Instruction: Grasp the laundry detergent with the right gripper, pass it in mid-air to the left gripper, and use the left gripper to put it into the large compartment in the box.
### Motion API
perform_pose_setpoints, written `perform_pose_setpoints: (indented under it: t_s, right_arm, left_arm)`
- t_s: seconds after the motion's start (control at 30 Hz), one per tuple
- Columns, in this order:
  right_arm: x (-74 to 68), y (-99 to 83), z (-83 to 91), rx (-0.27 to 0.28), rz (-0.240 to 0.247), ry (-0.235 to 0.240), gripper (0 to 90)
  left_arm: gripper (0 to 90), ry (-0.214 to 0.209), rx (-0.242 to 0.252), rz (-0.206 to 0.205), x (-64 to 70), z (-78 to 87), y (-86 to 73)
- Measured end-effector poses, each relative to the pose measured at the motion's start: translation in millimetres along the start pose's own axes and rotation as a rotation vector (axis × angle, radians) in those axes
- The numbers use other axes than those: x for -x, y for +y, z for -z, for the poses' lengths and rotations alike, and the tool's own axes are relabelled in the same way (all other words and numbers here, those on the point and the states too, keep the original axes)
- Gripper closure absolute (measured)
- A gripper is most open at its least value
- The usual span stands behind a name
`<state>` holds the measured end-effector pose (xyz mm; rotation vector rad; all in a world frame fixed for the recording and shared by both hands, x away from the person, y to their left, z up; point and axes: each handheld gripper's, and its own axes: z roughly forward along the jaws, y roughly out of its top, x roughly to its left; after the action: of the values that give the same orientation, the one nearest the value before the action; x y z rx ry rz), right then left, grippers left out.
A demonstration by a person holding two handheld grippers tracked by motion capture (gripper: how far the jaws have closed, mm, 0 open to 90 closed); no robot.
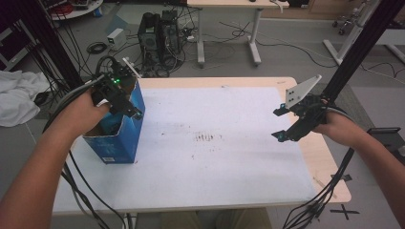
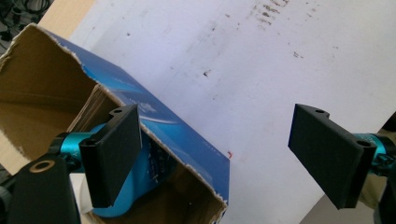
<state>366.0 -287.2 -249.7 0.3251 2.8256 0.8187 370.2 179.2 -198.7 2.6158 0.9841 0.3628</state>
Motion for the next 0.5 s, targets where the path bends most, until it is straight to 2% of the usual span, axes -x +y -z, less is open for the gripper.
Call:
perform_pose_setpoints:
  t_s: [0.2,0.23,0.27,0.33,0.4,0.43,0.47,0.5]
  right_arm:
    - [-0.5,0.4,0.6,0.004,-0.007,-0.004,21.6]
    - [-0.1,0.2,0.6,0.006,-0.001,0.0,21.7]
    - [-0.5,0.4,0.6,0.003,-0.003,-0.002,21.7]
    - [-1.4,0.4,1.0,0.0,-0.008,0.0,21.7]
    - [-1.5,0.3,1.3,0.001,-0.006,-0.001,21.7]
    - [-1.6,0.2,1.2,0.003,-0.007,0.0,21.7]
    - [-1.7,0.3,1.3,0.003,-0.008,0.0,21.6]
    - [-1.5,0.2,1.5,0.002,-0.009,0.0,21.7]
  left_arm:
    - [17.4,-0.028,0.02,-0.018,7.8,-5.7,7.0]
    - [17.4,-0.038,0.002,-0.04,8.3,-5.2,8.7]
    - [17.4,-0.043,0.016,-0.025,11.8,-6.8,10.2]
    - [17.4,-0.048,0.001,-0.056,14.4,-7.2,14.6]
    - [17.4,-0.05,0.032,-0.035,20.8,-10.4,19.4]
    - [17.4,-0.054,-0.016,-0.089,19.9,-8.3,23.2]
    - [17.4,-0.051,-0.022,-0.118,21.5,-9.3,26.6]
    - [17.4,-0.058,-0.022,-0.128,24.0,-10.9,29.7]
